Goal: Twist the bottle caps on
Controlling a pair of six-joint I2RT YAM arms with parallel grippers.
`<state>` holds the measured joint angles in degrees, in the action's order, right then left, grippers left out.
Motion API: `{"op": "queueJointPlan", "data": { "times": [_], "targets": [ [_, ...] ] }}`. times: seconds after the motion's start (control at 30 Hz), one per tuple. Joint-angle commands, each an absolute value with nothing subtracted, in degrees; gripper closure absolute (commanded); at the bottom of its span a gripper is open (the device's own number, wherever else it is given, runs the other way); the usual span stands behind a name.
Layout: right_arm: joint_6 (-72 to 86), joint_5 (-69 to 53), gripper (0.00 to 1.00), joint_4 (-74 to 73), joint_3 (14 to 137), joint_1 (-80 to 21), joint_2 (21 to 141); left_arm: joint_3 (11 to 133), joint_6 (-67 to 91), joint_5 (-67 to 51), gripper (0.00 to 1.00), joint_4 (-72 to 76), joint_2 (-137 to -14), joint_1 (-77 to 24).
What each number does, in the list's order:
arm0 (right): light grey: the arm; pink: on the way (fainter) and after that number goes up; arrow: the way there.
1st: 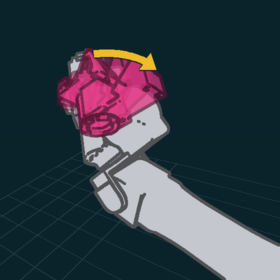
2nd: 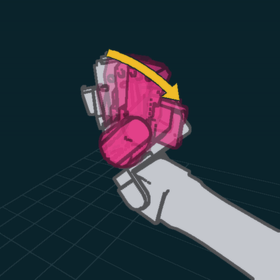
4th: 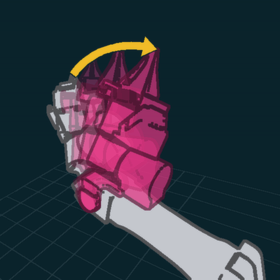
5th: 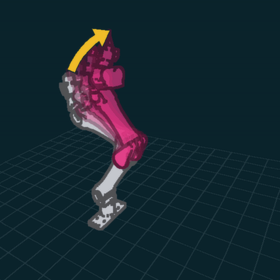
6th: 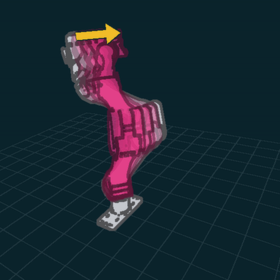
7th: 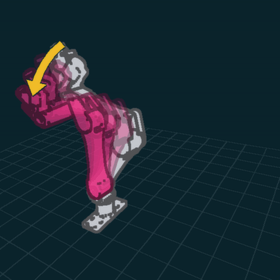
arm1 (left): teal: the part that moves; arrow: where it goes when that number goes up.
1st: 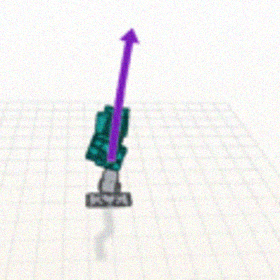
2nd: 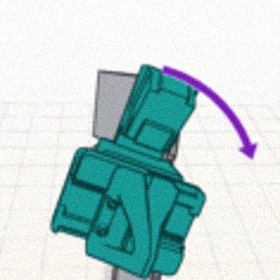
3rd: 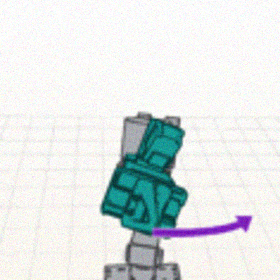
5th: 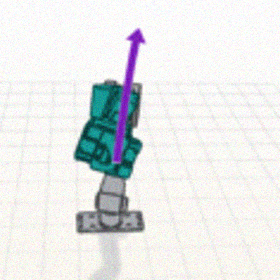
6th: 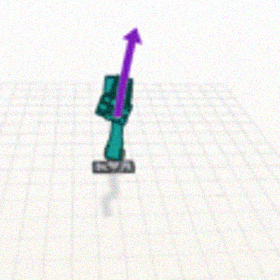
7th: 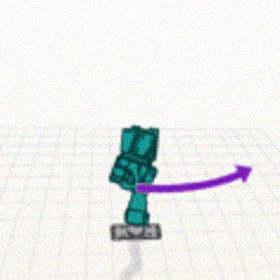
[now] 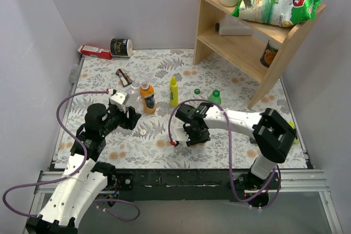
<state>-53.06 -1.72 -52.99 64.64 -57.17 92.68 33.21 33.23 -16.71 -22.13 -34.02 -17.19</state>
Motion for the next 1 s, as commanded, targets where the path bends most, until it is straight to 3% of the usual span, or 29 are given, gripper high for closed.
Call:
{"op": "queueJointPlan", "data": {
  "times": [0.0, 0.07, 0.17, 0.2, 0.3, 0.43, 0.77, 0.97],
  "targets": [
    [-54.7, 5.2, 0.76, -41.5, 61.8, -57.5, 97.0, 38.1, 38.0, -21.5, 1.0, -23.1, -32.8, -14.4],
    [-55.2, 4.8, 0.73, -40.4, 61.9, -57.5, 98.3, 38.8, 38.1, -23.1, 1.0, -23.2, -32.6, -13.8],
    [-55.7, 2.3, 0.53, -40.8, 63.3, -57.5, 99.0, 39.5, 37.4, -23.7, 1.0, -24.1, -32.9, -13.4],
    [-56.2, 1.8, 0.33, -41.1, 63.4, -57.5, 98.8, 39.5, 37.0, -23.9, 1.0, -24.4, -32.9, -13.4],
    [-57.1, -2.0, 0.24, -42.7, 63.1, -56.7, 96.4, 39.6, 36.5, -24.3, 1.0, -24.1, -33.0, -13.4],
    [-58.2, -7.7, 0.22, -43.8, 62.5, -53.8, 90.8, 39.9, 36.6, -25.7, 1.0, -23.5, -33.8, -13.0],
    [-64.4, -18.3, 0.36, -42.5, 59.2, -46.4, 86.4, 40.9, 37.8, -28.7, 1.0, -22.1, -36.7, -11.1],
    [-70.6, -21.1, 0.31, -42.0, 56.3, -46.2, 86.1, 41.9, 37.7, -29.4, 1.0, -22.8, -38.0, -10.5]
  ]
}}
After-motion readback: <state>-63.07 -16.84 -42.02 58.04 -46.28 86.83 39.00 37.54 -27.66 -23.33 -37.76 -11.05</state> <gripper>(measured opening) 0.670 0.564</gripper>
